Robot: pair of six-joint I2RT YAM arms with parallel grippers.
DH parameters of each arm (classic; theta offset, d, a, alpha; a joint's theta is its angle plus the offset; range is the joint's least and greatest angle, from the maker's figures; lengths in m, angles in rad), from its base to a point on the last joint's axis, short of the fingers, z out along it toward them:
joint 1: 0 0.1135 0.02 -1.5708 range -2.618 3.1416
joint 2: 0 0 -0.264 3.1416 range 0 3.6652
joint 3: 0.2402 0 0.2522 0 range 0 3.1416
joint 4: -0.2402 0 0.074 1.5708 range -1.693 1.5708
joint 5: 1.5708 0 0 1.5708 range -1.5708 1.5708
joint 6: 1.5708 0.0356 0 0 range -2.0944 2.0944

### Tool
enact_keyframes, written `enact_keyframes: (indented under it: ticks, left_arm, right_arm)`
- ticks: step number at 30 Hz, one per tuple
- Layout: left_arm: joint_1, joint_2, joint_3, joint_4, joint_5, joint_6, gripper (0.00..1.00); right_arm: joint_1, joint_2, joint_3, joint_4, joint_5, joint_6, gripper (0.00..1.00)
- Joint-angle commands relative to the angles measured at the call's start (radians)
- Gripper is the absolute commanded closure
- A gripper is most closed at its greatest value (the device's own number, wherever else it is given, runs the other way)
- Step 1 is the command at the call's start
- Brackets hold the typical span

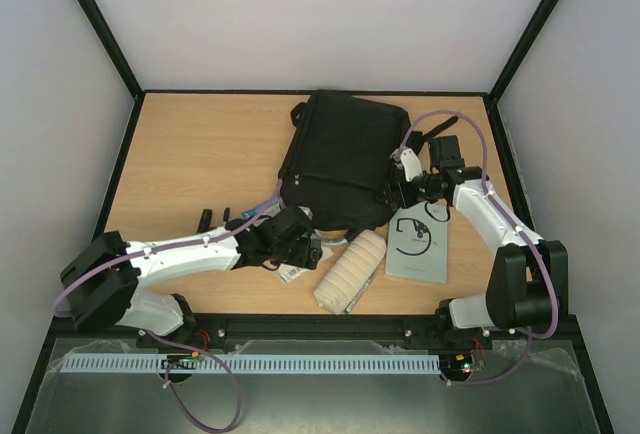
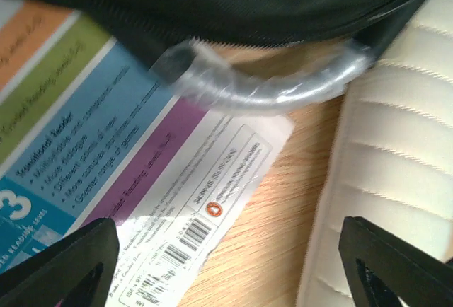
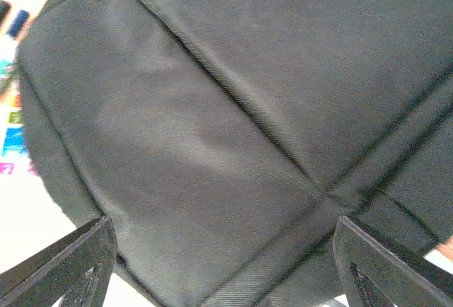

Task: Pack the student bag
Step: Adjust the book at the center of the board.

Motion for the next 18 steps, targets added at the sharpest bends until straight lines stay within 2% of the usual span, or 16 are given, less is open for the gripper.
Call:
enact_keyframes:
  ticks: [1, 3, 5, 9, 12, 18]
  left_arm:
    - [0.0, 0.022, -0.081, 0.086, 0.043, -0.056, 0.14]
    - [0.0, 0.037, -0.094, 0.113, 0.054, -0.062, 0.17]
    - [0.0, 0.047, -0.108, 0.132, 0.063, -0.067, 0.19]
    - [0.01, 0.076, -0.133, 0.114, 0.063, -0.09, 0.22]
    - [0.033, 0.096, -0.171, 0.087, 0.072, -0.14, 0.21]
    - [0.077, 0.098, -0.254, 0.017, 0.07, -0.211, 0.12]
  right_arm:
    - [0.005, -0.016, 0.009, -0.102, -0.272, -0.118, 0.17]
    - [0.009, -0.031, 0.001, -0.159, -0.422, -0.206, 0.2]
    - [0.028, -0.038, -0.003, -0.186, -0.468, -0.24, 0.24]
    - [0.051, -0.006, -0.004, -0.189, -0.436, -0.252, 0.31]
    - [0.068, 0.051, 0.014, -0.198, -0.388, -0.24, 0.41]
    - [0.104, 0.146, 0.024, -0.165, -0.253, -0.177, 0.45]
